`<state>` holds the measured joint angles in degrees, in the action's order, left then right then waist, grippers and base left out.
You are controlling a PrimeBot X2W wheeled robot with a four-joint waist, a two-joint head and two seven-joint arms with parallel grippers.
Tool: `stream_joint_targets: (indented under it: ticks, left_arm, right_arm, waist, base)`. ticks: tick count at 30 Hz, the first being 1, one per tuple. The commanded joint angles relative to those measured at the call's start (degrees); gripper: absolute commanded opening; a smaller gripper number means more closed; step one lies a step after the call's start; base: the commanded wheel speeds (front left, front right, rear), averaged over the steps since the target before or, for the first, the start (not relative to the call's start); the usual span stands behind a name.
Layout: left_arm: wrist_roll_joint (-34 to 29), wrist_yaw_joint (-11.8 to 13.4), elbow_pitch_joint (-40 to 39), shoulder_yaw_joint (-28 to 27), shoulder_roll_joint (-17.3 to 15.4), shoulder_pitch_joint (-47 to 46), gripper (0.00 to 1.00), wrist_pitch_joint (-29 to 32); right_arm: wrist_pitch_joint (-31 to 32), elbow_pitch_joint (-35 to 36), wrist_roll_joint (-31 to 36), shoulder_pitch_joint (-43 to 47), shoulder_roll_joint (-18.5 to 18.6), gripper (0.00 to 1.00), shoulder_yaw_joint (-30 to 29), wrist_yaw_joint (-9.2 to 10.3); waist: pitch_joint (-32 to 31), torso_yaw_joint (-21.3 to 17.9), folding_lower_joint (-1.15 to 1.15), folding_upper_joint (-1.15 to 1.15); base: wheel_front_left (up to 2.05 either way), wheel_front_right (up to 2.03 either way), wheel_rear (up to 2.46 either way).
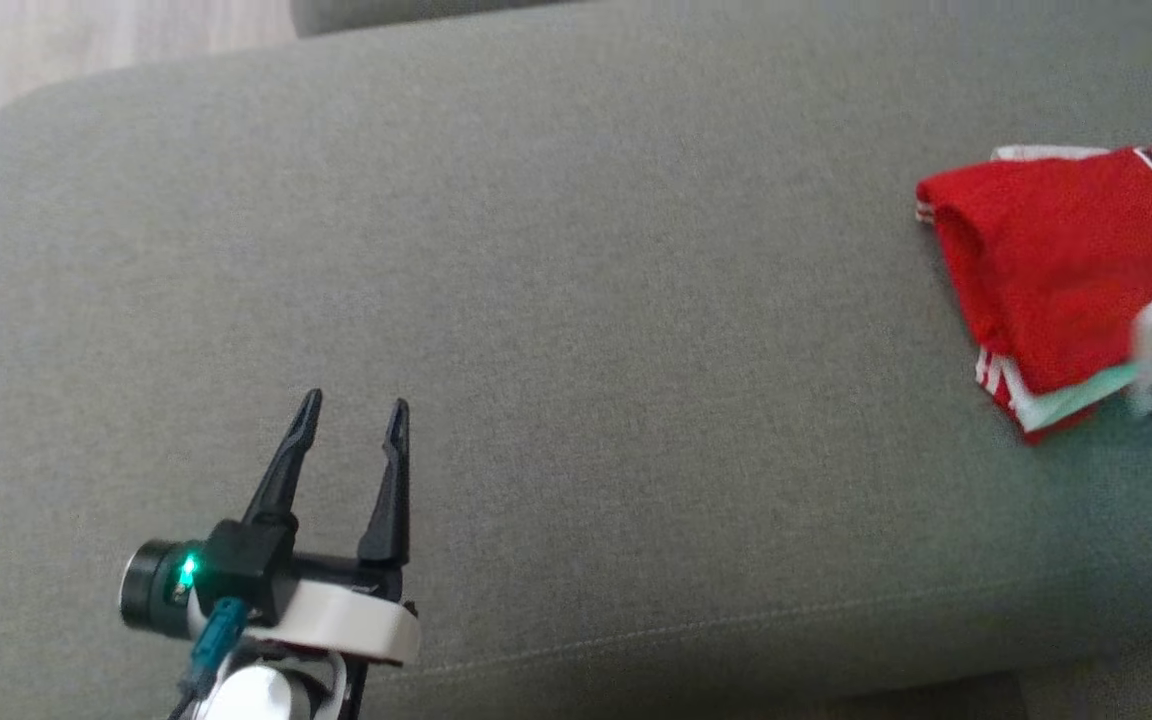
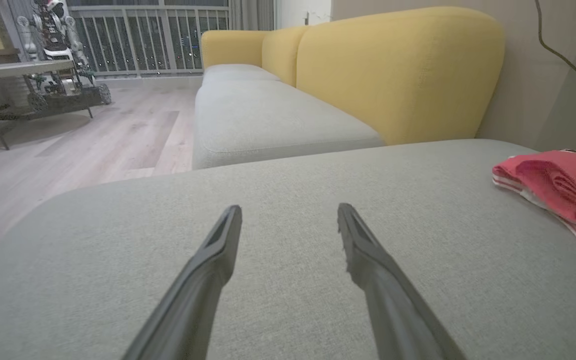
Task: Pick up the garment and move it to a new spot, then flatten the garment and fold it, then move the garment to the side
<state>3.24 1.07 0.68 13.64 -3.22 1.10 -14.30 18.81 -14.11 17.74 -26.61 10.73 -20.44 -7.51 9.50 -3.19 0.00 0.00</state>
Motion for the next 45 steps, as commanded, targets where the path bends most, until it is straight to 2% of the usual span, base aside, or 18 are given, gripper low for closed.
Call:
stream_joint_targets:
  ticks: [1,10,14,19,22,29,45]
  left_arm:
    - [0.24,0.55,-1.59,-2.39,0.31,-0.69,1.00,-0.70]
    - [3.91,2.33,-0.97,-2.69,0.33,1.71,1.00,-0.70]
    - [5.78,2.91,0.04,-2.04,0.34,2.04,1.00,-0.70]
    - [6.33,3.85,0.55,-0.53,0.34,2.04,1.00,-0.70]
    - [5.91,4.06,1.52,-0.01,0.34,2.40,1.00,-0.70]
    - [6.57,4.90,3.12,-1.20,0.34,3.23,1.00,-0.70]
    - [7.13,5.49,3.30,-1.31,0.34,4.20,1.00,-0.70]
  right_arm:
    - [-1.35,2.39,-0.41,0.42,-0.61,1.00,2.35,0.02]
    - [-13.44,4.25,-8.72,9.97,-6.91,1.00,8.22,0.02]
    - [-21.98,4.83,-11.39,13.34,-7.76,1.00,10.08,0.02]
    - [-32.50,3.39,-17.93,17.75,-7.83,1.00,13.25,0.02]
    - [-33.70,4.28,-20.05,20.76,-7.83,1.00,15.49,0.02]
    - [-33.80,11.75,-23.31,29.23,-7.84,1.00,18.23,0.02]
    - [-33.81,11.43,-24.10,31.25,-7.85,1.00,18.69,0.02]
  waist:
    - [-1.75,0.88,0.00,0.00]
    - [-7.43,3.15,0.00,0.00]
    - [-9.26,4.06,0.00,0.00]
    - [-11.03,5.70,0.00,0.00]
    - [-11.81,6.43,0.00,0.00]
    - [-12.95,7.08,0.00,0.00]
    - [-13.66,6.53,0.00,0.00]
  base:
    - [0.00,0.00,0.00]
    - [0.00,0.00,0.00]
    - [0.00,0.00,0.00]
    - [0.00,0.00,0.00]
    - [0.00,0.00,0.00]
    - [0.00,0.00,0.00]
    - [0.00,0.00,0.00]
